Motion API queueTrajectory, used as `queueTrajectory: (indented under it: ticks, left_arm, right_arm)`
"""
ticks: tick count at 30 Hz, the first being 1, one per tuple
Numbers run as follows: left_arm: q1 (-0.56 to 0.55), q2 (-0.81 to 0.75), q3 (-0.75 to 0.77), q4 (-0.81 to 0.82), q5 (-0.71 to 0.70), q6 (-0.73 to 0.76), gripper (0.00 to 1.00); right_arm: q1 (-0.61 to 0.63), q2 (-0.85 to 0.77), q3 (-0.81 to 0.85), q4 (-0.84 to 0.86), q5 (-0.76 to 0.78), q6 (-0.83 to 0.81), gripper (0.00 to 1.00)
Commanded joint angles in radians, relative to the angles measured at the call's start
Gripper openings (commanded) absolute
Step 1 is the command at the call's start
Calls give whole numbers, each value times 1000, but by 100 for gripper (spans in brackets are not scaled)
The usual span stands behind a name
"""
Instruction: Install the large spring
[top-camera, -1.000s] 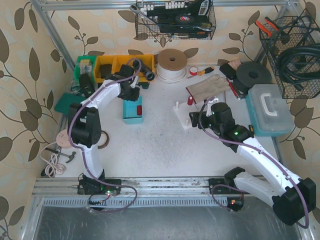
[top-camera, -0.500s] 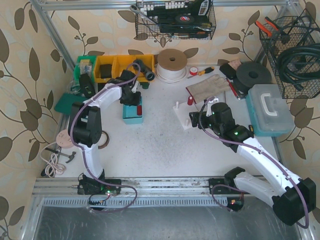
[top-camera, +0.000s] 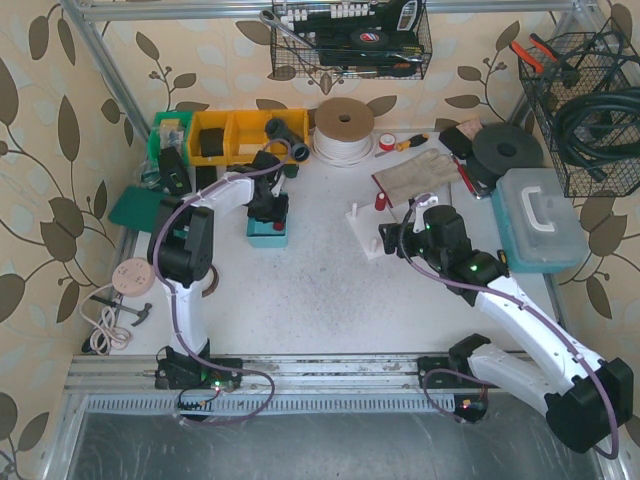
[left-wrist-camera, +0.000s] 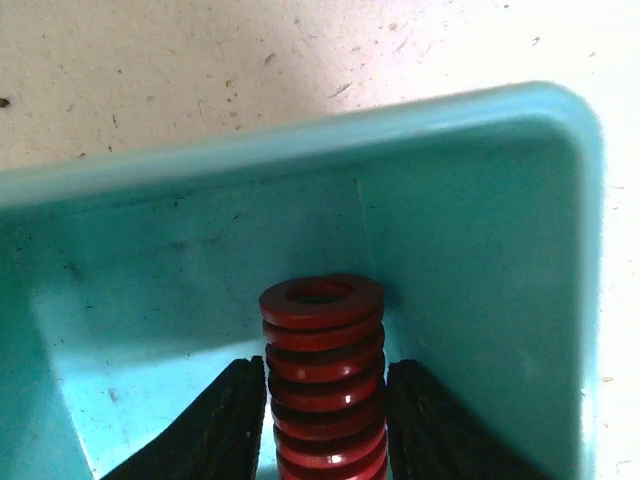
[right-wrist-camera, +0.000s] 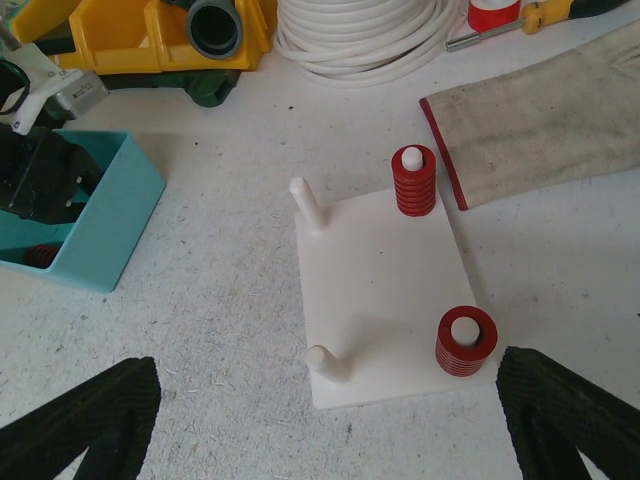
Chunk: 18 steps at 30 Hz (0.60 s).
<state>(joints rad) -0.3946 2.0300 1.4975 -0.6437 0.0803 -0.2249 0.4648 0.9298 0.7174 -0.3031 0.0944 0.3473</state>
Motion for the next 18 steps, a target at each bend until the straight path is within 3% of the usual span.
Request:
queueTrajectory:
  ticks: [1,8,18]
  left_arm:
    - [-9,28,-15,-13,-45,-4,39]
    - [-10,54,-25,-13,-104,9,39]
    - [-10,-18,28,-20,-97,43,16]
  right_arm:
    - [5,-13,2,-1,13,-7,91]
    - [5,-16,2,-2,11,-6,91]
    - [5,-10,4,-3,13,-8,91]
